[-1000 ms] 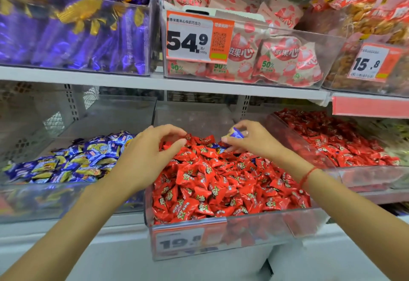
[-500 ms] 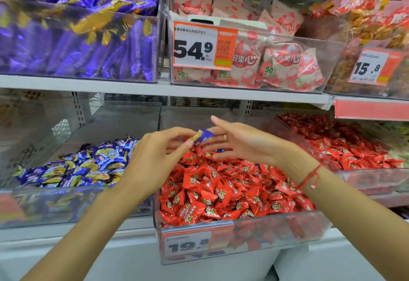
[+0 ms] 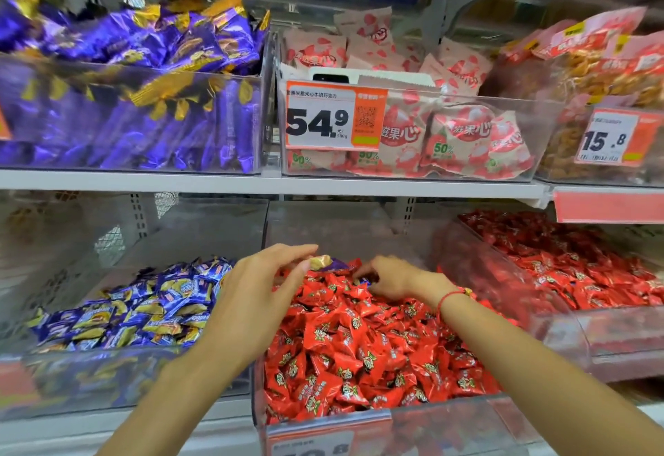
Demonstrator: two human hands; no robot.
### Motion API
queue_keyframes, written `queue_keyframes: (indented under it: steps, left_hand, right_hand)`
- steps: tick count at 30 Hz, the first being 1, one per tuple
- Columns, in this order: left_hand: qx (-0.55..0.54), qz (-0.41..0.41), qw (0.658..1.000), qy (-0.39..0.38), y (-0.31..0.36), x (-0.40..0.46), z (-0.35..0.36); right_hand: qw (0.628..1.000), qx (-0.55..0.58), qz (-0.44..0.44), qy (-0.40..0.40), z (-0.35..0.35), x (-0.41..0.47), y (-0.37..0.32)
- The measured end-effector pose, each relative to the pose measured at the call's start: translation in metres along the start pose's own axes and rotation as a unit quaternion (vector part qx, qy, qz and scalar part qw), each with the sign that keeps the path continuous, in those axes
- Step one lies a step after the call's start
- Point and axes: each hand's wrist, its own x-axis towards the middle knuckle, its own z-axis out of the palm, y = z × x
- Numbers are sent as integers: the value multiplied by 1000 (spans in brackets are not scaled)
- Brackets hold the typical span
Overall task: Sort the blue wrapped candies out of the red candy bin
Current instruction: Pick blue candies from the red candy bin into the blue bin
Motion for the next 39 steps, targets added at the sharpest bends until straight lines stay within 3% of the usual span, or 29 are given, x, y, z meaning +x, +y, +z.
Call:
queue_keyframes:
  steps: [5, 7, 8, 9, 10, 12, 15, 19, 23, 29, 32, 36, 38, 39]
  left_hand:
    - [-1, -4, 1000, -6, 1, -1, 0]
    - [-6, -12, 1000, 1, 2, -2, 0]
    - [-11, -15, 1000, 5, 3, -2, 0]
    - [-17, -18, 1000, 8, 3, -2, 0]
    - [-26, -22, 999, 10, 4, -1, 0]
    - [-44, -30, 999, 10, 5, 0, -1]
    - [-56, -40, 997, 19, 7, 1, 0]
    - [-49, -43, 997, 46, 7, -1, 0]
    - [-1, -20, 998, 59, 10, -3, -2]
    - [100, 36, 993, 59, 8, 1, -3]
    - [95, 58, 992, 51, 8, 3, -8]
    - [90, 14, 990, 109, -2, 0, -37]
    - [83, -48, 982, 163, -17, -2, -60]
    - [94, -78, 977, 178, -25, -4, -72]
  right_hand:
    - [995, -70, -22, 70, -12, -32, 4]
    - [988, 0, -11, 152, -20, -46, 5]
    - [975, 105, -8, 194, -24, -52, 4]
    - [942, 257, -2, 216, -28, -60, 1]
    - [884, 419, 3, 208, -32, -67, -5]
    - [768, 625, 18, 136, -34, -77, -22]
    - [673, 736, 36, 61, -32, -83, -52]
    - [546, 835, 56, 30, -27, -82, -91]
    - [484, 870, 28, -83, -32, -83, -115]
    - [494, 857, -35, -142, -41, -91, -118]
    - [533, 835, -31, -131, -41, -92, -116]
    - [615, 784, 1, -85, -45, -66, -145]
    - [683, 727, -19, -66, -49, -48, -172]
    - [735, 676, -31, -51, -51, -40, -184]
